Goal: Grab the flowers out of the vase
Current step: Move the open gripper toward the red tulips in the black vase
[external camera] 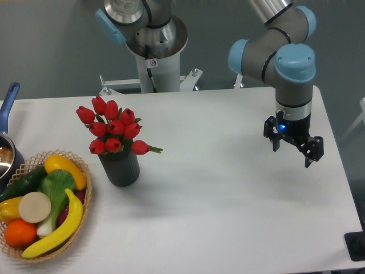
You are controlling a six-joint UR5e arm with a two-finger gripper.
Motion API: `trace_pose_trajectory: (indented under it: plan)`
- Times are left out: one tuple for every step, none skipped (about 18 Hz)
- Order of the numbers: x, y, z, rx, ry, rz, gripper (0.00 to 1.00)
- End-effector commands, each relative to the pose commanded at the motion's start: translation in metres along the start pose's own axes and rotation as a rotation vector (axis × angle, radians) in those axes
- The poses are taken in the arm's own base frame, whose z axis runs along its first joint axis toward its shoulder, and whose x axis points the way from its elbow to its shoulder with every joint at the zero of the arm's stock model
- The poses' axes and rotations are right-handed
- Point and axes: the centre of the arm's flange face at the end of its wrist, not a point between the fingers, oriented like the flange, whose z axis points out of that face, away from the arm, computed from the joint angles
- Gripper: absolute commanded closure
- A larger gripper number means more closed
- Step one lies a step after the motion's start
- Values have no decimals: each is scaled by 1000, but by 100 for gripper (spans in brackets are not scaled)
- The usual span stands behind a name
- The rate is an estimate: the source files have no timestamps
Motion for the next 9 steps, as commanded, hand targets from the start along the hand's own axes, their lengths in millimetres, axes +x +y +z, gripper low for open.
trace_pose_trajectory:
  plan:
    - [0,0,0,0,-1,0,0]
    - [0,0,-1,9,-1,-1,0]
    - [2,0,0,19,2,-3,0]
    - [5,-1,2,37,11,-4,0]
    - [13,-1,6,91,26,-20,0]
    - [17,1,2,138,28,-54,0]
    - [23,3,1,181,38,-108,0]
    - [30,1,0,212,54,-157,0]
    - [35,-1,-1,228,63,-189,0]
